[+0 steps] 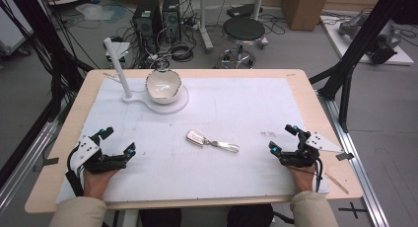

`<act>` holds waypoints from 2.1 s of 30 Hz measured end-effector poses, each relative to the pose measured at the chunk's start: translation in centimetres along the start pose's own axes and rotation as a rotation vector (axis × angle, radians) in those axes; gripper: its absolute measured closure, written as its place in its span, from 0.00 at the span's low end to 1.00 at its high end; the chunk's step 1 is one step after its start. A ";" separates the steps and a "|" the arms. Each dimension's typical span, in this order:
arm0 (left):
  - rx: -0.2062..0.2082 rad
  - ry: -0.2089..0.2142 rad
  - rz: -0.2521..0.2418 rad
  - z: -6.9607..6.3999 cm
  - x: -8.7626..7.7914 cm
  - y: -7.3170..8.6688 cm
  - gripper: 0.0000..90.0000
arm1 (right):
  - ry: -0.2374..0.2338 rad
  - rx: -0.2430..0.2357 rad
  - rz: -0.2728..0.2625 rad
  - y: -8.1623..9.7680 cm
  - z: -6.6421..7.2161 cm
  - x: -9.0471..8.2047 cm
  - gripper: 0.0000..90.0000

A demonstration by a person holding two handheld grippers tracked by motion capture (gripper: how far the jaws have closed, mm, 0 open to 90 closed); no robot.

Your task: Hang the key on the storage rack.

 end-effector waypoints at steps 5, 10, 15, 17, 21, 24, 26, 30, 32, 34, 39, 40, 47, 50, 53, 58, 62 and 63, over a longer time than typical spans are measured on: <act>0.001 0.001 0.008 0.0 0.1 0.0 0.02 | -0.001 -0.001 -0.008 0.0 -0.1 0.0 0.02; -0.003 0.000 0.009 0.0 0.1 0.0 0.02 | 0.002 -0.001 -0.007 0.0 -0.1 0.0 0.02; -0.008 0.002 -0.002 0.0 0.0 0.0 0.02 | 0.003 -0.001 -0.007 0.0 -0.1 0.0 0.02; -0.007 0.005 -0.002 0.0 0.0 0.0 0.02 | 0.006 0.013 -0.001 0.0 -0.1 0.0 0.02; -0.004 0.013 0.000 0.0 0.0 0.0 0.02 | 0.011 0.037 0.005 -0.1 -0.4 0.2 0.02; -0.007 0.010 -0.002 0.0 0.0 0.0 0.02 | 0.028 0.011 0.070 -0.4 -0.3 0.6 0.02; -0.008 0.013 -0.002 0.1 0.0 0.0 0.02 | 0.020 0.008 0.082 -0.5 -0.3 0.7 0.02; -0.010 0.016 -0.001 0.1 0.0 0.0 0.02 | 0.008 -0.012 0.116 -2.1 0.0 1.5 0.02; -0.009 0.017 -0.001 0.1 0.0 0.0 0.02 | 0.001 -0.013 0.129 -2.7 0.1 1.9 0.02; -0.009 0.016 0.000 0.1 0.0 0.0 0.02 | -0.015 -0.021 0.142 -3.4 0.3 2.3 0.02; -0.008 0.015 0.000 0.1 0.0 0.0 0.02 | -0.051 -0.071 0.188 -4.6 0.7 3.3 0.02; -0.009 0.014 -0.002 0.0 0.0 0.0 0.02 | -0.059 -0.070 0.209 -4.9 1.0 3.6 0.02; -0.010 0.016 -0.001 0.1 0.0 0.0 0.02 | -0.149 -0.120 0.309 -6.6 1.9 5.7 0.02; -0.010 0.016 -0.001 0.1 0.0 0.0 0.02 | -0.182 -0.165 0.377 -7.2 2.5 7.0 0.02; -0.009 0.013 -0.001 0.1 0.0 0.0 0.02 | -0.206 -0.177 0.409 -7.2 2.9 7.7 0.02; -0.010 0.010 0.002 0.1 0.0 0.0 0.02 | -0.274 -0.194 0.517 -6.9 4.3 9.5 0.02; -0.011 0.009 0.001 0.1 0.0 0.0 0.02 | -0.310 -0.224 0.594 -6.6 5.1 10.6 0.02; -0.010 0.010 0.001 0.1 0.0 0.0 0.02 | -0.310 -0.224 0.594 -6.6 5.1 10.6 0.02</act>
Point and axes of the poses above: each handheld gripper's, and its own axes: x roughly forward along the jaws, y roughly out of its underside, z roughly to its left, the point moved 3 cm from there along x, roughly forward along the jaws, and after that the axes turned 2 degrees about y, right-handed, at the moved point
